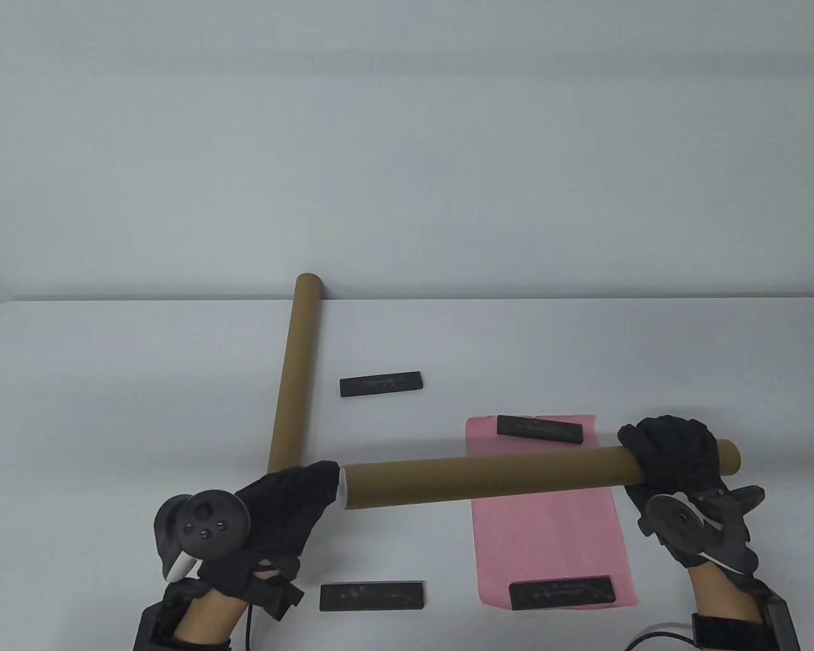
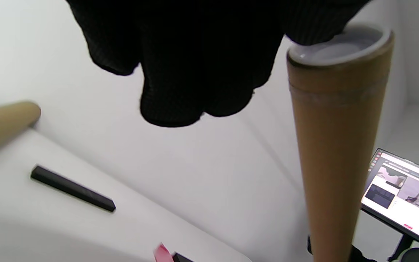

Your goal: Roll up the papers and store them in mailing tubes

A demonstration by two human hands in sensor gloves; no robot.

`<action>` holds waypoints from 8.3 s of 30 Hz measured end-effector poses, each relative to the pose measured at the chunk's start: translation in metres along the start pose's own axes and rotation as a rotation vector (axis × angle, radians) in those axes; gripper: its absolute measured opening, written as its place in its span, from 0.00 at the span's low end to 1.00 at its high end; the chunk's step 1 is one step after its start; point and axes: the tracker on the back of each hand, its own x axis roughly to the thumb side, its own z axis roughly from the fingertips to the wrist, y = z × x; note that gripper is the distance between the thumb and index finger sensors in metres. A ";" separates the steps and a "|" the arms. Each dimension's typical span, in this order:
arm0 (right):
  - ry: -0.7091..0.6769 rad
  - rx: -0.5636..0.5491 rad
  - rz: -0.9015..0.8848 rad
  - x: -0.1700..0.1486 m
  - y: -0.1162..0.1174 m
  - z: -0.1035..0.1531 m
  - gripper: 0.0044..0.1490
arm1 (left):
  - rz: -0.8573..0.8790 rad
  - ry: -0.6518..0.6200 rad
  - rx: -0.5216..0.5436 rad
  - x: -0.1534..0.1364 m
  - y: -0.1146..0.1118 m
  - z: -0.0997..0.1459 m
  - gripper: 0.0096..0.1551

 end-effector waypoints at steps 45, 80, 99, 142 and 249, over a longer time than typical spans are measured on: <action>-0.035 0.033 0.210 0.016 0.003 -0.007 0.43 | -0.611 0.988 -0.278 -0.137 0.021 0.007 0.23; -0.048 0.040 0.222 0.018 0.000 -0.006 0.43 | -0.655 1.082 -0.311 -0.151 0.018 0.006 0.27; 0.315 0.364 -0.103 -0.023 0.014 -0.011 0.48 | -0.572 0.244 -0.038 -0.027 0.005 -0.004 0.43; 1.003 1.057 -0.100 -0.072 0.138 -0.035 0.54 | -0.669 0.128 -0.131 -0.016 -0.007 -0.001 0.46; -0.458 0.812 -0.107 0.109 0.044 0.020 0.42 | -0.640 0.353 -1.004 -0.003 -0.272 -0.187 0.66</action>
